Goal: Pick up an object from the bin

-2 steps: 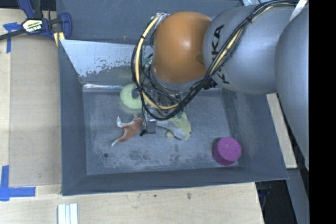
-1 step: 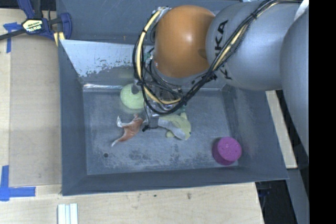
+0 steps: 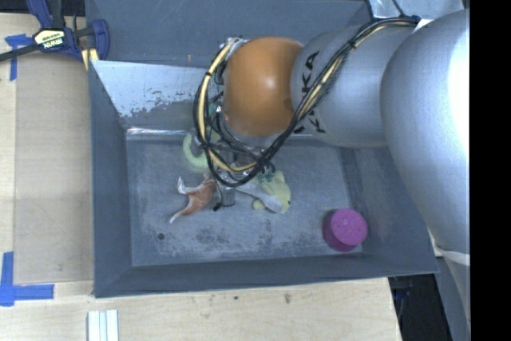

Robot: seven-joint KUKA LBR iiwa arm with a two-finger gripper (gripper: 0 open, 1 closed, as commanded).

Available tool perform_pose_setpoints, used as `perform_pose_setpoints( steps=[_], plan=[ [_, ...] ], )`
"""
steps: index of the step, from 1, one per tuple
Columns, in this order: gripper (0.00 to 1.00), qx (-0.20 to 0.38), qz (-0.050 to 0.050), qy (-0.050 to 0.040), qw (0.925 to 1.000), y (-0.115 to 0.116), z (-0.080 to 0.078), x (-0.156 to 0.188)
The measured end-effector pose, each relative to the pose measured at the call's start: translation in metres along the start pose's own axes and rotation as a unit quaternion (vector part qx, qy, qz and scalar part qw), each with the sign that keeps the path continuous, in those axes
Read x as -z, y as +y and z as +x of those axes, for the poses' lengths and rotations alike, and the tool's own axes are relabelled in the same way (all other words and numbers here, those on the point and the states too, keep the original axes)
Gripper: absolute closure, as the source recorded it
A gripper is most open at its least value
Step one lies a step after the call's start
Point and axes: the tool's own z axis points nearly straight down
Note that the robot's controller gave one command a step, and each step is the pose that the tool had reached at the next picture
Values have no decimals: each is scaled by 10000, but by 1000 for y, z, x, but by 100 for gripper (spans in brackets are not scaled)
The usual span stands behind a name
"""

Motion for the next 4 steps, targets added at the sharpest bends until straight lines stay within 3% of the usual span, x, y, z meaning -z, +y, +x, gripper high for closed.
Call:
perform_pose_setpoints(
  steps=[1, 3, 4],
  plan=[
    [100, -150, -12, -68, 9999, 2, -6, -27],
    [100, -194, -11, -62, 9998, 2, -5, -21],
    [100, -185, -7, -6, 9998, 2, -4, -6]
  ],
)
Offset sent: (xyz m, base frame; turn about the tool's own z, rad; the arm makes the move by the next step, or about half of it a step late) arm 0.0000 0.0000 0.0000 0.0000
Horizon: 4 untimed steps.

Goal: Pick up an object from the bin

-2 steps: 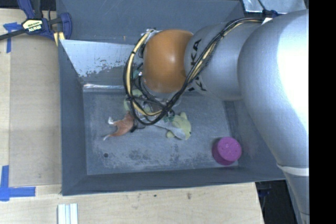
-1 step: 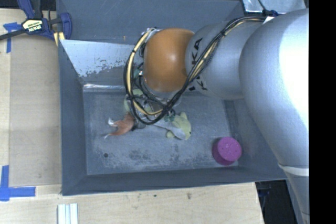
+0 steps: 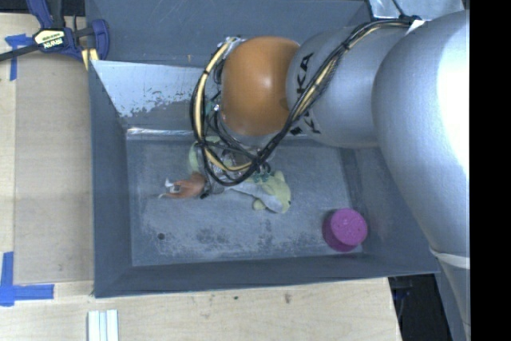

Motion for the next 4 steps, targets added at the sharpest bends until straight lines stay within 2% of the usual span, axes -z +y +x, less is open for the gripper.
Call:
perform_pose_setpoints(
  steps=[3, 4],
  plan=[
    [100, -8, 4, 25, 10000, -1, 0, 22],
    [100, -7, 5, 61, 10000, -1, 1, 31]
  ],
)
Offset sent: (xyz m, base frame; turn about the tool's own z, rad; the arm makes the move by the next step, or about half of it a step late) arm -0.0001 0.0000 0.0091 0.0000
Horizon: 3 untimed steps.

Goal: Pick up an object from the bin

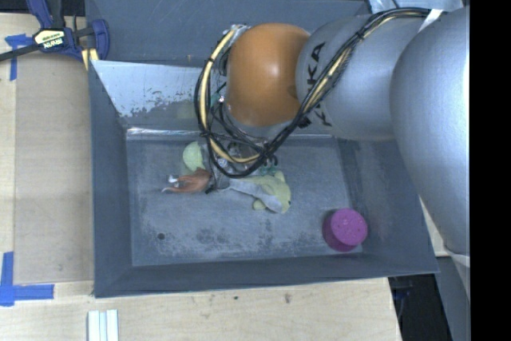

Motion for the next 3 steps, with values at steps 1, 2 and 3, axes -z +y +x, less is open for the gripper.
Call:
perform_pose_setpoints(
  steps=[1, 2, 3],
  plan=[
    [100, -3, -1, 1, 10000, 0, 0, 19],
    [100, -3, 2, -36, 10000, 0, -1, 34],
    [100, -4, 2, -42, 10000, 0, -2, 42]
  ],
)
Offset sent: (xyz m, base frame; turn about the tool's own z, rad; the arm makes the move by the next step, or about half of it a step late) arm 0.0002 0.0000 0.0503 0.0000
